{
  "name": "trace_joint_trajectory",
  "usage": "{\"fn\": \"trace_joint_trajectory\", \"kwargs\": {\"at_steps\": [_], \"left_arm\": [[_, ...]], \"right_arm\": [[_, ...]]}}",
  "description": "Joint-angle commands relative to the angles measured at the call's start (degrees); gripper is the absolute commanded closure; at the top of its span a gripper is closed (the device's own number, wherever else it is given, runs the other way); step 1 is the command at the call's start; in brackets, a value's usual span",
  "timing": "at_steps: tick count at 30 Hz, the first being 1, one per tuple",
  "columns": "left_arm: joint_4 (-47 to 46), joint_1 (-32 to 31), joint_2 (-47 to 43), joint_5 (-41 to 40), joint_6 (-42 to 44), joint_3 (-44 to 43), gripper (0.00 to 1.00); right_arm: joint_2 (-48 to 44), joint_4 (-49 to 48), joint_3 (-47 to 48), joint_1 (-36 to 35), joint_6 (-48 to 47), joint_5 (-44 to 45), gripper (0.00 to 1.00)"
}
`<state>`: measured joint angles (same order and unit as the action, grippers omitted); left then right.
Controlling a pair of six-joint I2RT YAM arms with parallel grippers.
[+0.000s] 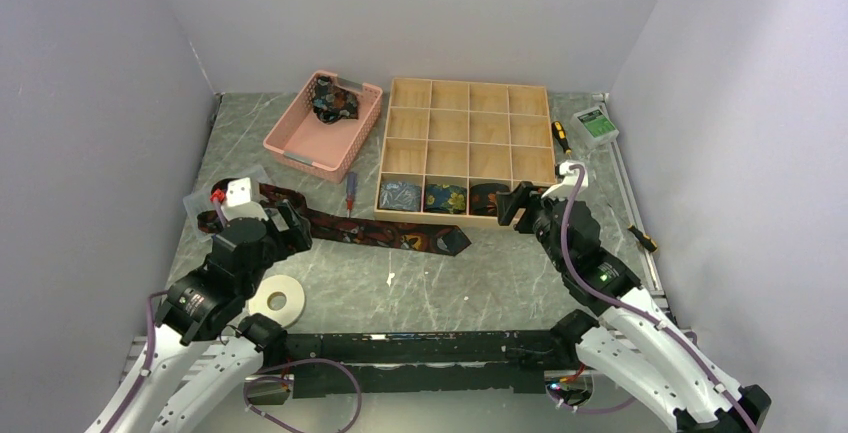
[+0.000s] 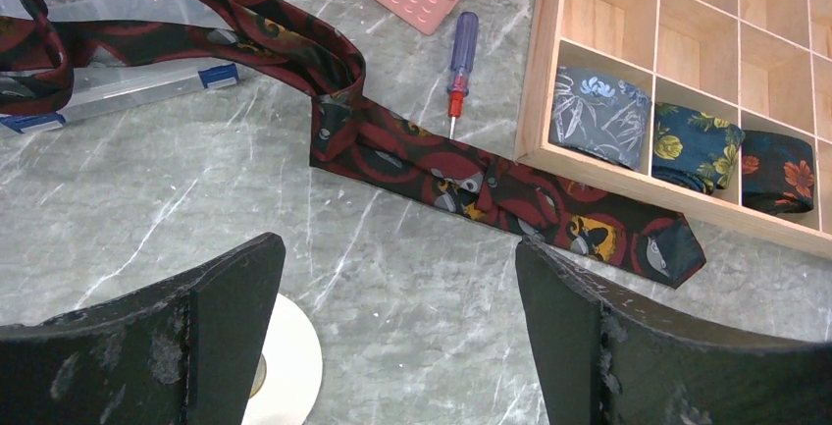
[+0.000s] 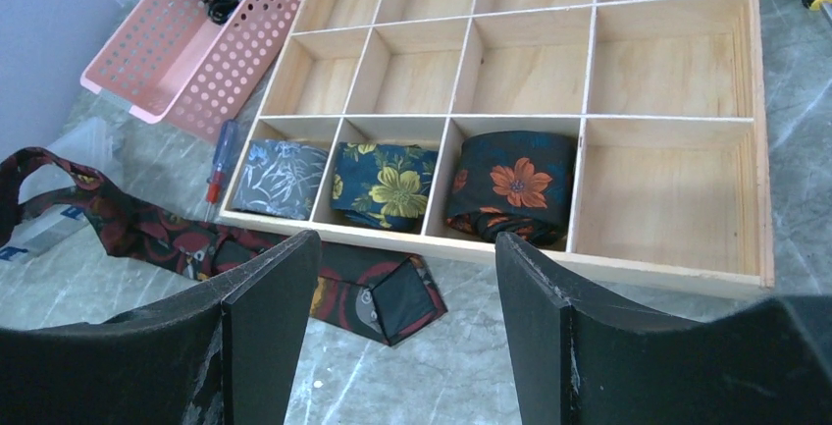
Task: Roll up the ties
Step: Reset both arms
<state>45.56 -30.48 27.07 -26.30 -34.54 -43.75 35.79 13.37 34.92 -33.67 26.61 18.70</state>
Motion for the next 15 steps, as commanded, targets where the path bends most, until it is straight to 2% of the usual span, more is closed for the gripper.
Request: {"fn": "trace_joint_trajectory", "kwargs": {"at_steps": [1, 15], "left_arm": [[0.25, -0.19, -0.66, -1.36, 0.49, -1.52, 0.06], [1.31, -0.22, 0.86, -1.59, -0.49, -1.93, 0.06]], "right_arm": [[-1.04, -2.63, -0.9, 0.1, -0.05, -0.75, 0.3], [-0.82, -1.62, -0.21, 0.1, 0.37, 0.07, 0.31]]}}
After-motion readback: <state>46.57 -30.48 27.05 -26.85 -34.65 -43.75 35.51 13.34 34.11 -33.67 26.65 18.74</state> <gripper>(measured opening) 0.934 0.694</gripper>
